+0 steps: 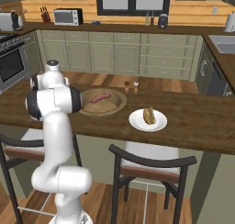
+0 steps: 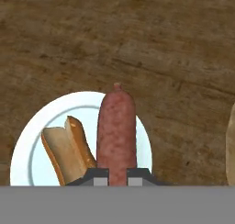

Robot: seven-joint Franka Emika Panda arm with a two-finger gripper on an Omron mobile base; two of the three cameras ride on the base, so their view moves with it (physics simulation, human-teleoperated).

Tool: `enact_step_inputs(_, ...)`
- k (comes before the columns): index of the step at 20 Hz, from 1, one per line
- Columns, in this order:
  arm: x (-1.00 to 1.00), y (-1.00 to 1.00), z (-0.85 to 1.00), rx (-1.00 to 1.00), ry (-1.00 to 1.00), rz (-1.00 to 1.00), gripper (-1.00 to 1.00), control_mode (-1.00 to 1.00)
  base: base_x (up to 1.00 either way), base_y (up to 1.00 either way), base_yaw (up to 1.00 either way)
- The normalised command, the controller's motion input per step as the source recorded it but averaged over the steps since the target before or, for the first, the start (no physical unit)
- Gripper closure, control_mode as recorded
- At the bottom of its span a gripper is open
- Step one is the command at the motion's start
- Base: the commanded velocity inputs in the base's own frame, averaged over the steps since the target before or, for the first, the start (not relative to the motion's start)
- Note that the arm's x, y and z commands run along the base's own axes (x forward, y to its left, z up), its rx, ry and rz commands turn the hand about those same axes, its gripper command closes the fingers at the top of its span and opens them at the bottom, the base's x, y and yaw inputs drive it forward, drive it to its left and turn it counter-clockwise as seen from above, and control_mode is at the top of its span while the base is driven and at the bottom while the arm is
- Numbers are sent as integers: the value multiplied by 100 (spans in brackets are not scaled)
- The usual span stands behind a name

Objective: Place one bun and one sausage from the bowl on each plate.

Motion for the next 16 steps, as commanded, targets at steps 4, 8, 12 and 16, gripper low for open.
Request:
enact_step_inputs(4,11,23,-40,-14,6,16,100,-100,0,0,0)
enact_step_inputs(8,28,18,-51,-17,0,19,100,-100,0,0,0)
enact_step_inputs(12,35,34,-46,-6,0,15,100,-100,0,0,0)
enact_step_inputs(16,0,17,-38,-8,3,13,-100,-100,0,0,0)
